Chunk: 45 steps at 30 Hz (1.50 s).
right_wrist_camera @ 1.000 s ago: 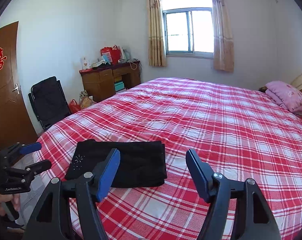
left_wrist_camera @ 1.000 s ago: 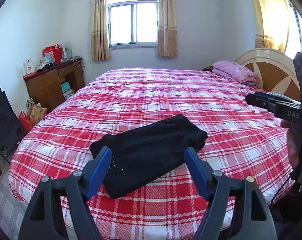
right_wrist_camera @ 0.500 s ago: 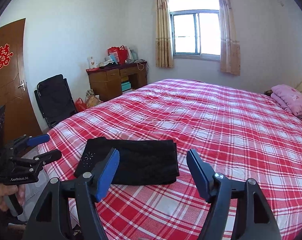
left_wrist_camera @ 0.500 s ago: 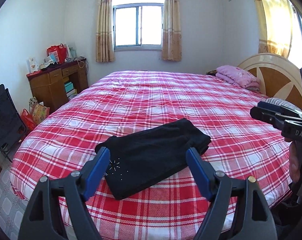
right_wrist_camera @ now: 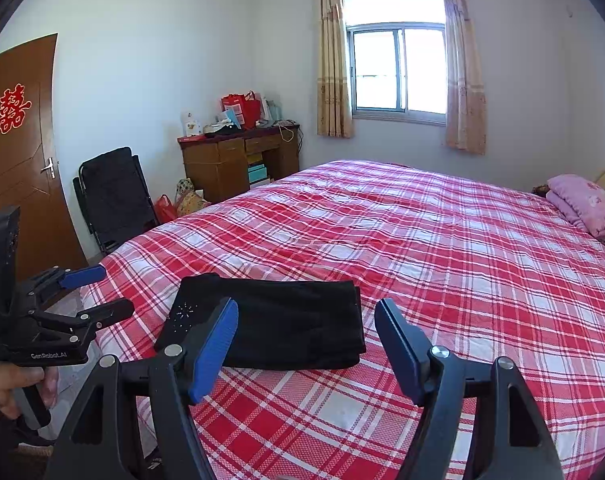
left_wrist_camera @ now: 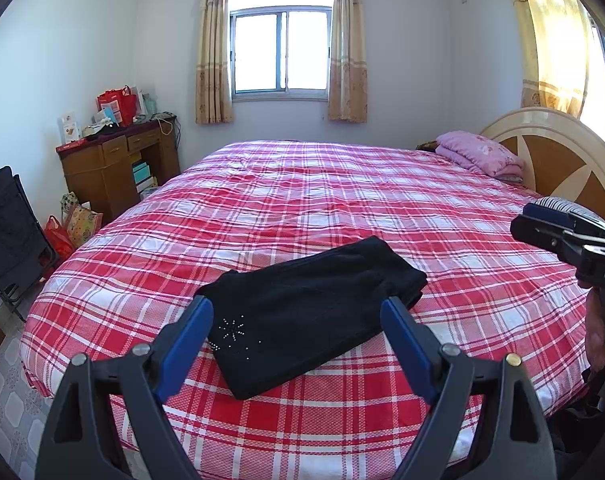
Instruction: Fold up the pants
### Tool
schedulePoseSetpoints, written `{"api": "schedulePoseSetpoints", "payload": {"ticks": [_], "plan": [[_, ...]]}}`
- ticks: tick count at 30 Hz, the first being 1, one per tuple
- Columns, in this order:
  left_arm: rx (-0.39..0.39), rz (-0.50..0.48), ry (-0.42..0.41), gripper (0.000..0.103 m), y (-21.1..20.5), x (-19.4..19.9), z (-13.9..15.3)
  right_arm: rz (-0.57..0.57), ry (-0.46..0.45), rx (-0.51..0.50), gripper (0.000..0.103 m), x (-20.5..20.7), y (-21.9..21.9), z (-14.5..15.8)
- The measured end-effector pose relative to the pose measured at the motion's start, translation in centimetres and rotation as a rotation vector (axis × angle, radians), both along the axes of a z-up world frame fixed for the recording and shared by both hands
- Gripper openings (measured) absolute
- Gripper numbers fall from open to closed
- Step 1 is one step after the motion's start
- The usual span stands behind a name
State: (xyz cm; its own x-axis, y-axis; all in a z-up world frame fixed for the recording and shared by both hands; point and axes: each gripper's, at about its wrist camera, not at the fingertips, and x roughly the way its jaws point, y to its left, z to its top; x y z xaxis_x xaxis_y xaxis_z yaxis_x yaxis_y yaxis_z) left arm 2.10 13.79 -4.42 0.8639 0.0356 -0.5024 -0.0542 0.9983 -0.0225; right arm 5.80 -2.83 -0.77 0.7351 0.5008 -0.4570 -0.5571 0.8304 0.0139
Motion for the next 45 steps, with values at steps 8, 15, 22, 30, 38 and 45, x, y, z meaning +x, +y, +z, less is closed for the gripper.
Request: {"api": "schedulePoseSetpoints", "payload": {"ticks": [8,15,22,30,38,45], "plan": [[0.006,0.009,0.0,0.096,0.0,-0.1,-0.1,0.016,-0.007,0.007,0.073,-0.3,0.1,0.1],[0.025,0.027,-0.003,0.102,-0.1,0.0,0.1,0.014,-0.019,0.001,0.075,-0.5,0.3,0.1],[0.059,0.048,-0.038,0.103,-0.5,-0.3,0.8,0.009,-0.02,0.003,0.075,-0.5,0.2,0.1],[0.073,0.082,-0.058,0.103,-0.1,-0.3,0.9,0.013,-0.025,-0.006,0.075,-0.5,0.4,-0.2],[0.066,0.098,-0.058,0.103,0.3,-0.2,0.8,0.014,-0.016,-0.012,0.075,-0.4,0.7,-0.6],[0.074,0.11,-0.062,0.103,0.6,-0.2,0.3,0.02,-0.007,-0.021,0.076,-0.4,1.1,-1.0]]}}
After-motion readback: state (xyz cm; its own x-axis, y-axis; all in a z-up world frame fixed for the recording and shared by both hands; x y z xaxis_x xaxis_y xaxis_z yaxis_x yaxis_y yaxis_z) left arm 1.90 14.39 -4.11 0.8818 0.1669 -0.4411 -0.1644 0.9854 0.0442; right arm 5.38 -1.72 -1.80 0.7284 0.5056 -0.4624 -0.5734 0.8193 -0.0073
